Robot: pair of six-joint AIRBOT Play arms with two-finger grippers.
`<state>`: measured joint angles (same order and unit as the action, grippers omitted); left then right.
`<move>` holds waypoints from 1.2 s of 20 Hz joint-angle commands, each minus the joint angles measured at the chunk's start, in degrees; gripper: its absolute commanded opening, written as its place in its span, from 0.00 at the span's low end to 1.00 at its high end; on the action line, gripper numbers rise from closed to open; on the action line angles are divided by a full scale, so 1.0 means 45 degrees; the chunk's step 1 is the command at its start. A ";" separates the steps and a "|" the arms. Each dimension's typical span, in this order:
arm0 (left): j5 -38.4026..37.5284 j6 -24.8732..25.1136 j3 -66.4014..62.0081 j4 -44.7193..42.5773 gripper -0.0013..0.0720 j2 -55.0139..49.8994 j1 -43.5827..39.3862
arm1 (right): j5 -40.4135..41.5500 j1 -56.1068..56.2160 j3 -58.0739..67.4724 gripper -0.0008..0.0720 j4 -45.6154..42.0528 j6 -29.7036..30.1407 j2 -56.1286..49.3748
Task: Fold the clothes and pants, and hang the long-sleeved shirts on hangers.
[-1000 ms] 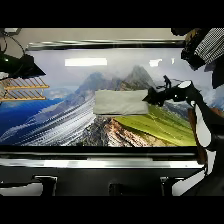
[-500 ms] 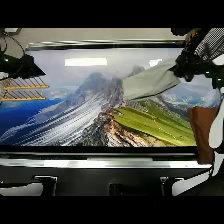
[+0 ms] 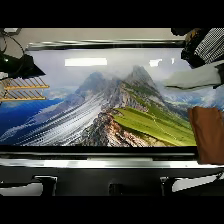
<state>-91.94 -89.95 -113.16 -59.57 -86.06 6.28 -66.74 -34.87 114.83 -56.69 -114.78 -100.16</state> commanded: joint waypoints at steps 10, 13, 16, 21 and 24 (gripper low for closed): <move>-0.0758 -0.0010 0.0000 0.0005 0.04 0.0024 0.0010 | -0.4862 -0.1438 0.0034 0.07 -0.6455 -0.1787 0.2195; -0.0957 -0.0010 0.0000 0.0005 0.04 0.0024 0.0010 | -0.6411 -0.1438 0.0034 0.07 -0.7354 -0.1302 0.2273; -0.0952 -0.0005 0.0000 0.0005 0.04 0.0024 0.0010 | -0.7106 -0.1399 -0.0170 0.07 -0.7786 -0.0636 0.2273; -0.0942 0.0000 0.0000 0.0000 0.04 0.0019 0.0010 | -0.7859 -0.1399 -0.2730 0.07 -0.9462 0.0622 0.2327; -0.0923 -0.0005 0.0000 0.0000 0.04 0.0019 0.0010 | -0.7567 -0.1399 -0.4226 0.07 -1.0370 0.0889 0.2516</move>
<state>-96.09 -89.97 -113.16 -59.55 -85.97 6.31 -100.18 -41.21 101.65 -98.26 -113.03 -89.41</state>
